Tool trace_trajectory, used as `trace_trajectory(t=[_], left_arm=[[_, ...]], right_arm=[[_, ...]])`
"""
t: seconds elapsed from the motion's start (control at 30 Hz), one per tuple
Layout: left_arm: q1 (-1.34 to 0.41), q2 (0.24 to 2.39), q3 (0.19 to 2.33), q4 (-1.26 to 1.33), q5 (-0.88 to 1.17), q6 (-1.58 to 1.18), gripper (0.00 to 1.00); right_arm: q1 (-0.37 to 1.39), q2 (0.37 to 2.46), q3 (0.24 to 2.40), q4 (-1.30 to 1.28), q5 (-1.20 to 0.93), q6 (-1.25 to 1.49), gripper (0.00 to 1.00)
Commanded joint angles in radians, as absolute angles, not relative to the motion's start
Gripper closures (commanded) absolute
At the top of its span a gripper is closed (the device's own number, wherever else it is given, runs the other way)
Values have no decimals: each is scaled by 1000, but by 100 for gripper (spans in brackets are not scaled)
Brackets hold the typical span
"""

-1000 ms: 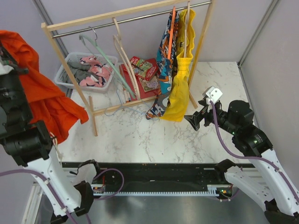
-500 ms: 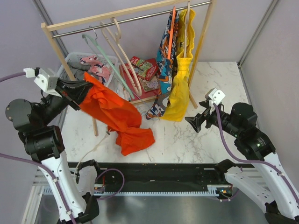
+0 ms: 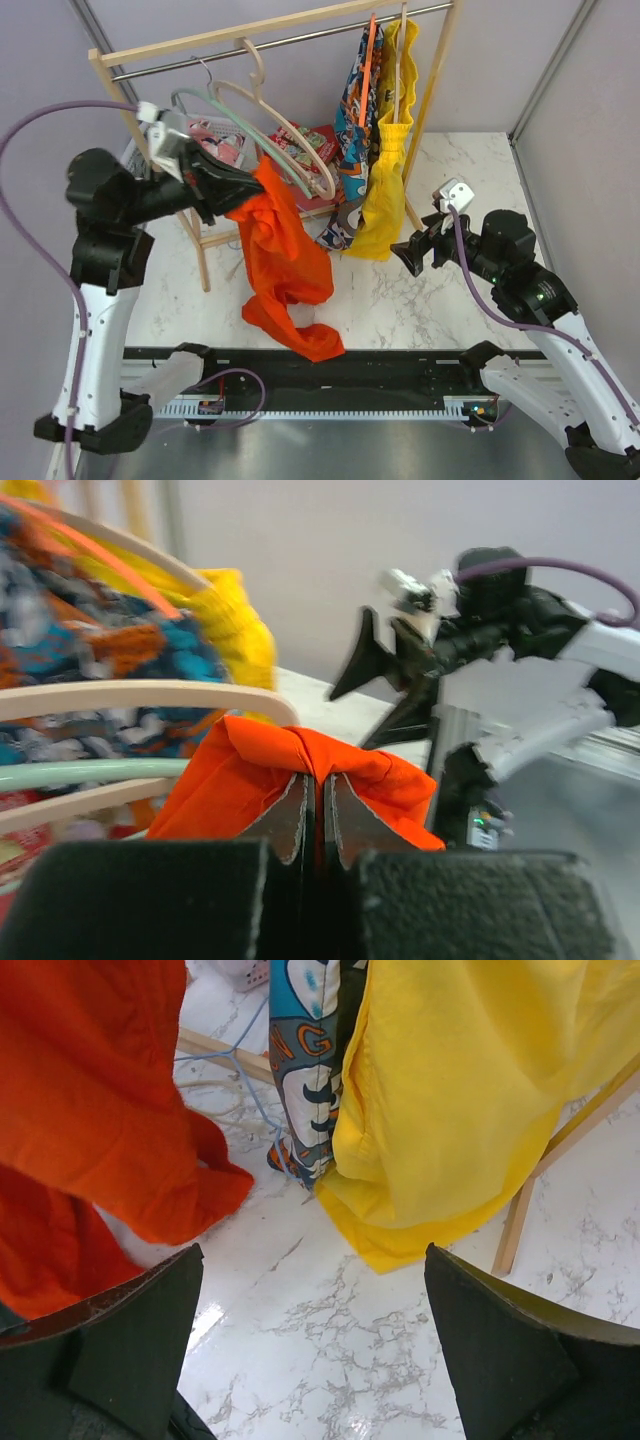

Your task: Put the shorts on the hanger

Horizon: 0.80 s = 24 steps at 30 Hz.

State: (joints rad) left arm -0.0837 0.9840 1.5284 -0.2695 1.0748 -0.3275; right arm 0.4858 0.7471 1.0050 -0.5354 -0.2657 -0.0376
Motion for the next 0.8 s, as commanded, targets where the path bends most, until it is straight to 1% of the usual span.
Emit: trace_trajectory(t=[0.0, 0.07, 0.13, 0.23, 0.27, 0.3, 0.33, 0.37, 0.47, 0.53, 0.57, 0.63, 0.67, 0.7, 0.73, 0.77], left_arm=[[-429, 1029, 1565, -569, 790, 36, 98], [-574, 1028, 1524, -589, 644, 136, 98], [-626, 1051, 1509, -600, 531, 146, 98], [-793, 1117, 1505, -660, 356, 274, 98], [-918, 1127, 1493, -664, 321, 340, 98], [-983, 1146, 1453, -663, 229, 368, 98], [-1038, 1161, 1431, -660, 201, 391, 98], [-1131, 1176, 1410, -654, 178, 425, 98], [-1265, 1264, 1323, -605, 95, 454, 98], [-1316, 1365, 1309, -586, 72, 471, 98], [-1343, 1406, 1310, -588, 71, 479, 91], [-1353, 1477, 1324, -633, 130, 482, 82], [-1342, 1468, 1306, -681, 241, 511, 63], [-1332, 1442, 1278, -683, 299, 523, 49], [-1315, 1395, 1243, -680, 349, 529, 18], [-1281, 1302, 1171, -655, 400, 528, 1]], right_arm=[[480, 738, 1052, -515, -213, 0, 2], [479, 730, 1054, -534, -190, 0, 2], [477, 727, 1057, -548, -149, 0, 2], [476, 735, 1075, -586, -89, -8, 2], [472, 735, 1080, -604, -43, -9, 2], [472, 733, 1084, -613, -8, -12, 2], [471, 735, 1092, -621, 27, -11, 2], [469, 732, 1097, -641, 79, -18, 2], [469, 735, 1106, -687, 124, -51, 2], [469, 733, 1103, -709, 112, -69, 2], [469, 732, 1097, -724, 101, -86, 2], [469, 735, 1086, -739, 45, -119, 2], [469, 739, 1086, -758, 25, -150, 2], [469, 745, 1086, -768, -48, -169, 2], [468, 759, 1086, -781, -93, -190, 2], [468, 771, 1086, -810, -154, -219, 2]])
